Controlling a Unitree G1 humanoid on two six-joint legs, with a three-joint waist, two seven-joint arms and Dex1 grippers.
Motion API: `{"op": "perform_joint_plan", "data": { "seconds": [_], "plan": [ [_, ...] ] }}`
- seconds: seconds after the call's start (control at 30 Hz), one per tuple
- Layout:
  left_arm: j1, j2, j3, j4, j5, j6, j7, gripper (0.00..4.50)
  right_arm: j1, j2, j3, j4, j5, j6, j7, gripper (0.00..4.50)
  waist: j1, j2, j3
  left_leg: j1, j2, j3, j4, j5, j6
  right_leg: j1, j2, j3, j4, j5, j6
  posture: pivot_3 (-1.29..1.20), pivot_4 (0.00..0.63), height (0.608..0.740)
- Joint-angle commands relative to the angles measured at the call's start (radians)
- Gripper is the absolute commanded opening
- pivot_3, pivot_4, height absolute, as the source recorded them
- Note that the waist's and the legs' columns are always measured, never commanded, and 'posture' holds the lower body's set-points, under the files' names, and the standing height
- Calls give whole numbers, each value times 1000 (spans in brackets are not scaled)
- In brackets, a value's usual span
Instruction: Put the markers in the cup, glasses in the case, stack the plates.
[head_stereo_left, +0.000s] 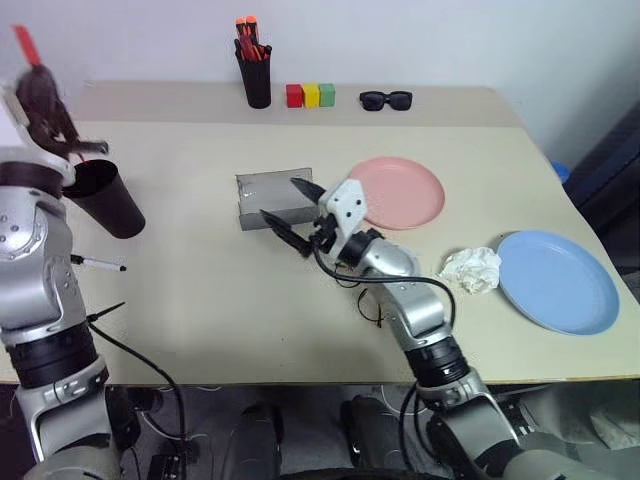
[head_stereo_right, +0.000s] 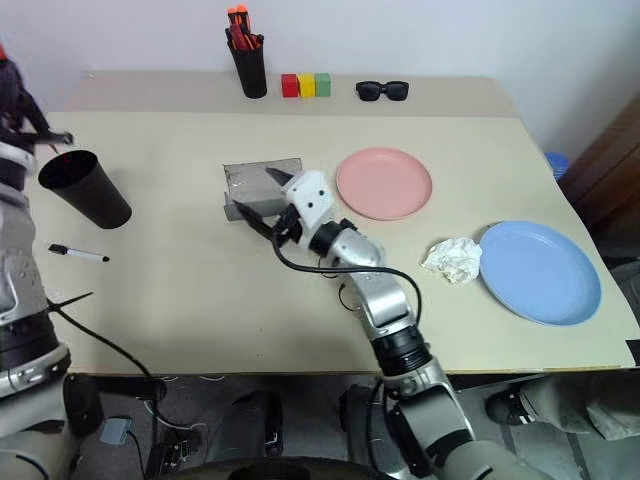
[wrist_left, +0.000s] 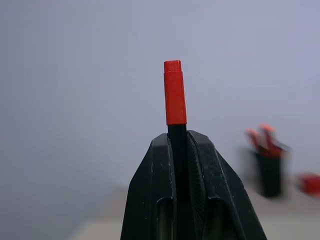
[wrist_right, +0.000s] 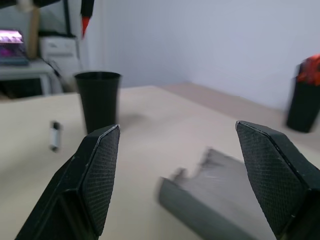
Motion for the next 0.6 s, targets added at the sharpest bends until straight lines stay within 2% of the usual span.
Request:
{"op": "perform_joint_plan", "data": {
  "seconds": [0.03,0.4,0.6],
  "plan": [
    [-36,-8,27,77,36,-88,78,32,-2,12,0,-3,22,-5,13,3780,2,0,0,0,0,0,0,0,0,0,0,0,0,0,0,0,150,725],
    [-128,-15,-15,463,34,-307,80,32,-9,16,-3,18,28,-22,26,3780,1,0,0,0,0,0,0,0,0,0,0,-1,1,0,0,0,150,725],
    [-121,-30,-23,556,28,-371,92,32,-3,8,-4,13,23,-29,27,3780,0,0,0,0,0,0,0,0,0,0,0,-1,1,0,0,0,150,725]
  ]
}}
